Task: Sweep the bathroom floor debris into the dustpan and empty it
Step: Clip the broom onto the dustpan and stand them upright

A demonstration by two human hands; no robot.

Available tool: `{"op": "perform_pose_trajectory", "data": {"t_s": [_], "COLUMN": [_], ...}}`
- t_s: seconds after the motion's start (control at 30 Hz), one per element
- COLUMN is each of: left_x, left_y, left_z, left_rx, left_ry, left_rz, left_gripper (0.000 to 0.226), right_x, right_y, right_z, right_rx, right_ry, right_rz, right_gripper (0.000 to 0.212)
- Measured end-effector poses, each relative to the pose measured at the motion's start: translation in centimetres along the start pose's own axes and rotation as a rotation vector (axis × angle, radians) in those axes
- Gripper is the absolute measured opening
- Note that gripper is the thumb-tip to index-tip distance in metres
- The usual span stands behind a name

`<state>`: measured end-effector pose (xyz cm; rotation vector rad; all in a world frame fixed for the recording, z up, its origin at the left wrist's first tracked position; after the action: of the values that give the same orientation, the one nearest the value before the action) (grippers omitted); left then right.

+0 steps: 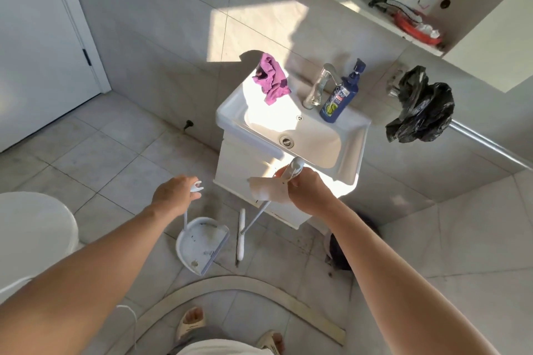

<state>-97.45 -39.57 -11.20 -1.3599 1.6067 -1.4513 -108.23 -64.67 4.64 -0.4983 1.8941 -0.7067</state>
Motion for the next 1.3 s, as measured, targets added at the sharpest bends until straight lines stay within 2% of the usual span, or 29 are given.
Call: {"op": "perform_pose_trajectory", "data": {"t_s": [0.17, 0.37, 0.67, 0.9, 1.1, 1.17, 1.3], "left_x": [-0.7, -0.9, -0.4, 0.0, 0.9, 1.6, 2.6], "left_y": [1.2, 1.5, 1.1, 0.6, -0.1, -0.2, -0.5], "left_z": [1.3, 2.6, 4.4, 5.5, 6.6, 6.7, 6.7], "left_rx": [-0.081, -0.104, -0.159, -0.195, -0.335, -0.331, -0.207], "left_ry": [-0.022, 0.003, 0.061, -0.040, -0.256, -0.287, -0.339], "left_rz": [0.199, 0.225, 0.233, 0.138, 0.071, 0.117, 0.201], "left_gripper": [0.034, 0.027, 0.029, 0.042, 0.082, 0.079, 0.058], "right_x": [-4.6, -8.9, -12.1, -12.7, -12.7, -12.1, -11.1], "right_y": [2.0, 4.3, 6.1, 7.1, 7.0, 7.0, 6.9], "right_z": [2.0, 4.7, 7.9, 10.7, 12.0, 12.3, 12.9], "right_rx": [-0.035, -0.076, -0.140, -0.158, -0.203, -0.227, -0.257], "right_ry": [-0.096, -0.127, -0.179, -0.220, -0.246, -0.238, -0.244], "right_rz": [0.016, 0.029, 0.044, -0.007, 0.018, 0.012, 0.016], "right_gripper": [0.034, 0.039, 0.038, 0.026, 0.025, 0.024, 0.024]}}
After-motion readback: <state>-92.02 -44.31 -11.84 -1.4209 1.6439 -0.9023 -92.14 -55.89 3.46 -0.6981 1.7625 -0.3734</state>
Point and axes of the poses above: each hand's wrist, its own z-axis towards the middle knuckle, its own y-axis out of the palm, x = y × z, the point moved 3 cm from there along z, towards the middle knuckle, and after that the axes turned 12 degrees about z, right-handed, at the moved point
